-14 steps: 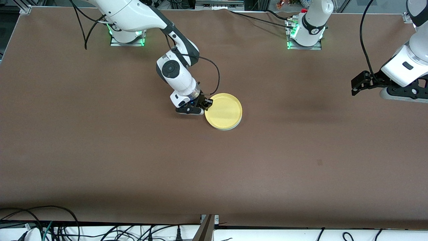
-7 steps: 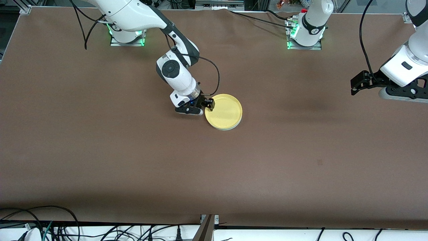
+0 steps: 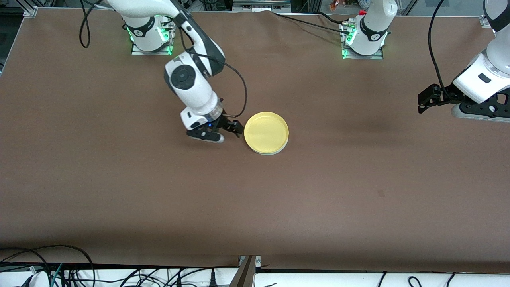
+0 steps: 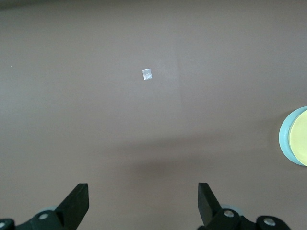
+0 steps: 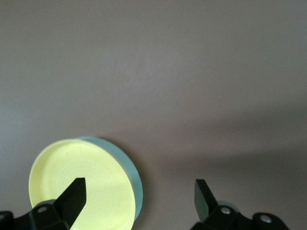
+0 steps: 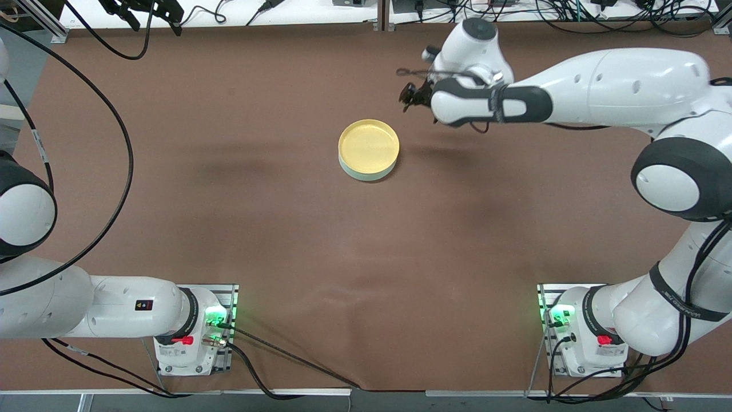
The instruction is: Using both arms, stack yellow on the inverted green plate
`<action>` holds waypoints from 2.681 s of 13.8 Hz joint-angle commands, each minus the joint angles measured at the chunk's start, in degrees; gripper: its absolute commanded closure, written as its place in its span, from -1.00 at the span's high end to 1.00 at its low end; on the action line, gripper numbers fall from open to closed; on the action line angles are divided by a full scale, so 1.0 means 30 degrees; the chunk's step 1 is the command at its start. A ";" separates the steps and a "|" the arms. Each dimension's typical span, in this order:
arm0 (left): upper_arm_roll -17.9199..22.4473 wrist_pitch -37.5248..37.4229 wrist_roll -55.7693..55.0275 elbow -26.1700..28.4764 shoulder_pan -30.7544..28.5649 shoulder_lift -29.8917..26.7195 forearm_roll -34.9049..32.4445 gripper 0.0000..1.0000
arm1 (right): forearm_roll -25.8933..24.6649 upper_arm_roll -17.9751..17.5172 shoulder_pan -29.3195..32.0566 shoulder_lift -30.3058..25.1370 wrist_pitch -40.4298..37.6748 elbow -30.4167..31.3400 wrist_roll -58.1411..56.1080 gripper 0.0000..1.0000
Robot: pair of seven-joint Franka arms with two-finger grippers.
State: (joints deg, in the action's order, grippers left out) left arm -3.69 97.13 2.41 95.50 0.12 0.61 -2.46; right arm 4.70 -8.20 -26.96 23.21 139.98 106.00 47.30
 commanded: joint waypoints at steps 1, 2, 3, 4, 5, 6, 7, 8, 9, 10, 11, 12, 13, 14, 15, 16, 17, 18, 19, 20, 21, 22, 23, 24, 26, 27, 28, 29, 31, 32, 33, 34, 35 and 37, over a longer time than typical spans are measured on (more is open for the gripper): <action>0.0027 -0.0179 -0.0129 0.0160 0.0105 -0.0320 -0.0205 1.00 | -0.0130 0.1469 -0.0097 -0.0848 -0.2937 -0.1754 -0.0615 1.00; 0.0027 -0.0179 -0.0129 0.0160 0.0105 -0.0320 -0.0205 1.00 | -0.0101 0.2055 -0.0097 -0.1228 -0.3818 -0.2282 -0.0996 1.00; 0.0027 -0.0179 -0.0129 0.0160 0.0105 -0.0320 -0.0205 1.00 | -0.0072 0.2641 -0.0068 -0.1696 -0.4580 -0.2751 -0.1261 1.00; 0.0027 -0.0179 -0.0129 0.0160 0.0105 -0.0320 -0.0205 1.00 | -0.0071 0.3227 -0.0067 -0.2165 -0.5342 -0.3075 -0.1466 1.00; 0.0027 -0.0179 -0.0158 0.0160 0.0105 -0.0320 -0.0205 1.00 | -0.0071 0.3610 -0.0067 -0.2721 -0.6075 -0.3397 -0.1498 1.00; 0.0027 -0.0179 -0.0158 0.0160 0.0105 -0.0320 -0.0205 1.00 | -0.0071 0.4078 -0.0096 -0.3248 -0.6923 -0.3604 -0.1730 1.00; 0.0027 -0.0179 -0.0158 0.0160 0.0105 -0.0320 -0.0205 1.00 | -0.0071 0.4546 -0.0068 -0.3834 -0.8092 -0.3925 -0.2167 1.00; 0.0027 -0.0179 -0.0158 0.0160 0.0105 -0.0320 -0.0205 1.00 | -0.0042 0.5015 -0.0067 -0.4217 -0.9438 -0.4305 -0.2810 1.00; 0.0027 -0.0179 -0.0158 0.0160 0.0105 -0.0320 -0.0205 1.00 | 0.0074 0.5687 -0.0067 -0.4482 -1.0931 -0.4773 -0.3802 1.00; 0.0027 -0.0179 -0.0158 0.0160 0.0105 -0.0320 -0.0205 1.00 | 0.0104 0.6245 -0.0067 -0.4571 -1.2077 -0.5358 -0.4798 1.00; 0.0027 -0.0179 -0.0158 0.0160 0.0105 -0.0320 -0.0205 1.00 | 0.0220 0.6685 -0.0067 -0.4543 -1.2726 -0.5856 -0.5330 1.00; 0.0027 -0.0179 -0.0158 0.0160 0.0105 -0.0320 -0.0205 1.00 | 0.0250 0.7067 -0.0067 -0.4514 -1.2820 -0.6006 -0.5510 1.00; 0.0027 -0.0179 -0.0129 0.0160 0.0105 -0.0320 -0.0205 1.00 | 0.0251 0.7332 -0.0067 -0.4514 -1.2850 -0.6008 -0.5541 1.00; 0.0027 -0.0179 -0.0129 0.0160 0.0105 -0.0291 -0.0205 1.00 | 0.0251 0.7624 -0.0067 -0.4543 -1.2850 -0.6008 -0.5570 1.00; 0.0027 -0.0179 -0.0158 0.0160 0.0105 -0.0291 -0.0205 1.00 | 0.0251 0.7917 -0.0038 -0.4543 -1.2879 -0.6008 -0.5628 1.00; -0.0002 -0.0179 -0.0187 0.0131 0.0105 -0.0320 -0.0205 1.00 | 0.0193 0.7949 -0.0009 -0.4717 -1.2908 -0.6008 -0.5658 1.00; 0.0027 -0.0179 -0.0187 0.0160 0.0134 -0.0320 -0.0205 1.00 | 0.0221 0.7921 0.0252 -0.5125 -1.3170 -0.5892 -0.6122 1.00; 0.0027 -0.0179 -0.0158 0.0131 0.0134 -0.0291 -0.0205 1.00 | 0.0309 0.7630 0.1212 -0.5129 -1.3810 -0.5978 -0.6794 1.00; 0.0027 -0.0179 -0.0187 0.0102 0.0134 -0.0291 -0.0205 1.00 | 0.0512 0.6322 0.2759 -0.5274 -1.4165 -0.5979 -0.7613 1.00; -0.0002 -0.0179 -0.0187 0.0102 0.0163 -0.0291 -0.0205 1.00 | 0.0572 0.4337 0.4572 -0.5420 -1.4226 -0.5834 -0.8201 1.00; -0.0002 -0.0179 -0.0187 0.0102 0.0193 -0.0291 -0.0205 1.00 | 0.0573 0.3128 0.5751 -0.5799 -1.4227 -0.5397 -0.8468 1.00; 0.0027 -0.0150 -0.0187 0.0102 0.0193 -0.0262 -0.0234 1.00 | 0.0573 0.2797 0.6314 -0.6354 -1.4198 -0.4871 -0.8964 1.00; 0.0027 -0.0149 -0.0158 0.0102 0.0193 -0.0291 -0.0205 1.00 | 0.0573 0.2677 0.6638 -0.6707 -1.4227 -0.4488 -0.9897 1.00; 0.0027 -0.0178 -0.0100 0.0102 0.0164 -0.0291 -0.0205 1.00 | 0.0573 0.2328 0.7077 -0.7001 -1.4285 -0.4166 -1.0689 1.00; 0.0027 -0.0208 -0.0099 0.0131 0.0135 -0.0291 -0.0205 1.00 | 0.0457 0.1130 0.8655 -0.7557 -1.4897 -0.3812 -1.2009 1.00; 0.0027 -0.0266 -0.0099 0.0131 0.0076 -0.0291 -0.0205 1.00 | 0.0282 0.0805 0.9040 -0.7850 -1.5017 -0.3521 -1.2363 1.00; 0.0027 -0.0353 -0.0099 0.0131 0.0047 -0.0291 -0.0205 1.00 | 0.0251 0.0801 0.9189 -0.8201 -1.5250 -0.3083 -1.2628 1.00; 0.0027 -0.0354 -0.0128 0.0131 0.0075 -0.0291 -0.0205 1.00 | 0.0193 0.0772 0.9219 -0.8263 -1.5687 -0.2933 -1.2979 1.00; 0.0027 -0.0354 -0.0158 0.0102 0.0163 -0.0320 -0.0205 1.00 | -0.0536 0.0772 0.9220 -0.8322 -1.6800 -0.2932 -1.3508 1.00; 0.0027 -0.0383 -0.0100 0.0102 0.0135 -0.0291 -0.0205 1.00 | -0.1178 0.0743 0.9220 -0.8177 -1.7298 -0.3135 -1.3510 1.00; 0.0027 -0.0384 -0.0012 0.0102 0.0105 -0.0291 -0.0205 1.00 | -0.1707 0.0743 0.9162 -0.8060 -1.8057 -0.3427 -1.3481 1.00; 0.0027 -0.0355 -0.0011 0.0102 0.0105 -0.0291 -0.0205 1.00 | -0.2118 0.0743 0.9103 -0.8029 -1.8355 -0.3546 -1.3509 1.00; 0.0027 -0.0354 -0.0011 0.0102 0.0105 -0.0291 -0.0205 1.00 | -0.2180 0.0772 0.9131 -0.8029 -1.8387 -0.3547 -1.3510 1.00; 0.0027 -0.0384 0.0018 0.0102 0.0047 -0.0291 -0.0205 1.00 | -0.2123 0.0801 0.9132 -0.8029 -1.8329 -0.3635 -1.3510 1.00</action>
State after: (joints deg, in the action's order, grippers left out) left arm -3.69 96.62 2.41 95.49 0.26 0.60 -2.46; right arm -0.84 -4.85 -0.72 -0.28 86.03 95.60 7.89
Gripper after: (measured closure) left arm 0.000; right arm 0.000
